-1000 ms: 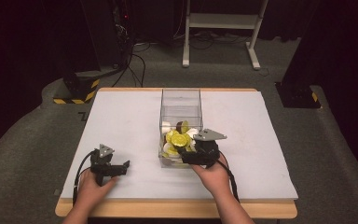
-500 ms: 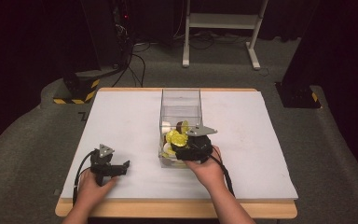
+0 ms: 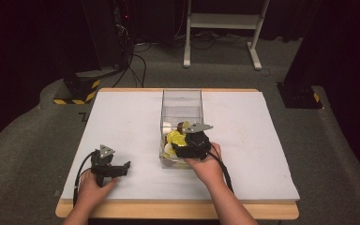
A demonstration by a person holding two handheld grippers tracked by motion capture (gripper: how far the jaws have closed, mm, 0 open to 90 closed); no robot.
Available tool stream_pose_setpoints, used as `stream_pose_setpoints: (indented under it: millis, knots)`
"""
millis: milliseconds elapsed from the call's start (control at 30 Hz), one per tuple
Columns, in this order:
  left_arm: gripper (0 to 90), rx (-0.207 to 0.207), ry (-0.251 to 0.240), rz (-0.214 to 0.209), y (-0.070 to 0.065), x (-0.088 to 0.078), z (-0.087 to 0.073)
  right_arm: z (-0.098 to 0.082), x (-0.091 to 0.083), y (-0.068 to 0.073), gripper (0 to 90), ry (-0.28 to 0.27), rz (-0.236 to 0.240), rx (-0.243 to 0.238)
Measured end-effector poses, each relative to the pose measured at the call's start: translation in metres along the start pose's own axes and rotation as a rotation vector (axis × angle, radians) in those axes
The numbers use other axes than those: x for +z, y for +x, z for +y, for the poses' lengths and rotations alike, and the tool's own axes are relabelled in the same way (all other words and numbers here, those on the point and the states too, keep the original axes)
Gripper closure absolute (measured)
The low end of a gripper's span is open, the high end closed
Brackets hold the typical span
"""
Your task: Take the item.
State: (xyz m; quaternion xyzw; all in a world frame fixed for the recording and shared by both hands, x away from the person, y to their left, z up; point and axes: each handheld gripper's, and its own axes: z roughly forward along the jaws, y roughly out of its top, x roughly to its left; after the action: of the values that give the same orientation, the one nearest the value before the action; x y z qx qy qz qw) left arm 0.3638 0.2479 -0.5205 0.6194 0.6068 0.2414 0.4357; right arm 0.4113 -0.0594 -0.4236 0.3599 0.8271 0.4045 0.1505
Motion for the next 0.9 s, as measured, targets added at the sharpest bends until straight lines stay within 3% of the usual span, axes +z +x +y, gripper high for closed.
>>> stream_pose_setpoints:
  millis: [367,533,900]
  knots:
    - [4.3,-0.001,0.000,0.000,-0.0001,0.0000,0.0000,-0.0006,0.0041,-0.0005,31.3,0.027,0.014,-0.013]
    - [4.3,-0.003,-0.001,0.000,-0.0002,0.0001,0.0000,-0.0012,0.0048,-0.0006,37.5,0.035,0.014,-0.020]
    - [4.3,0.000,0.001,0.000,0.0000,-0.0001,0.0000,-0.0039,0.0023,-0.0006,38.4,0.010,0.012,-0.015]
